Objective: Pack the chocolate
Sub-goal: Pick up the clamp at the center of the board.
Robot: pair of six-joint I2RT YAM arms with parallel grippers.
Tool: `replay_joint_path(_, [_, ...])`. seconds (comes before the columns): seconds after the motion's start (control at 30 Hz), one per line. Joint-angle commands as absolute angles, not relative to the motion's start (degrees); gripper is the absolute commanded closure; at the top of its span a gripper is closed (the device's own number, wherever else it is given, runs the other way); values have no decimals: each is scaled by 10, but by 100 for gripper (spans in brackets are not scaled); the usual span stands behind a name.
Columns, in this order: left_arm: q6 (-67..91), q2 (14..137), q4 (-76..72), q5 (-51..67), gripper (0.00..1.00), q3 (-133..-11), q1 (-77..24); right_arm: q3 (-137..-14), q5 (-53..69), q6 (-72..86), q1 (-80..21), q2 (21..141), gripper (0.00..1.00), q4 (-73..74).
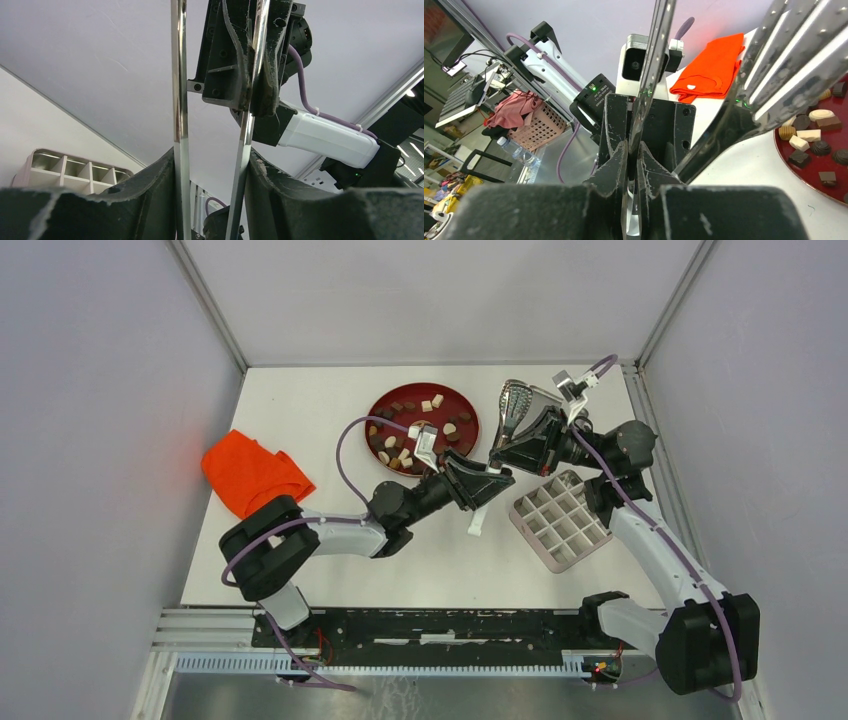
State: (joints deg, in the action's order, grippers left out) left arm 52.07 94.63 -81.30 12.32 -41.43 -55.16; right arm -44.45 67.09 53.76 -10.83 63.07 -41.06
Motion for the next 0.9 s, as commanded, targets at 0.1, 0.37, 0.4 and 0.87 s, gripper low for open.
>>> replay_joint_path(0.1, [553, 944, -854, 101, 40, -417, -553, -469, 653, 600, -100, 637, 94, -519])
replay_joint_path(0.37, [554, 950, -875, 110, 40, -417, -553, -455, 648, 645, -88, 642, 96, -575])
replay_joint_path(0.4, [555, 951, -877, 110, 41, -418, -552, -454, 648, 644, -88, 641, 96, -572])
replay_joint_path(0.87, [533, 962, -880, 117, 52, -438, -558, -439, 644, 627, -88, 637, 94, -543])
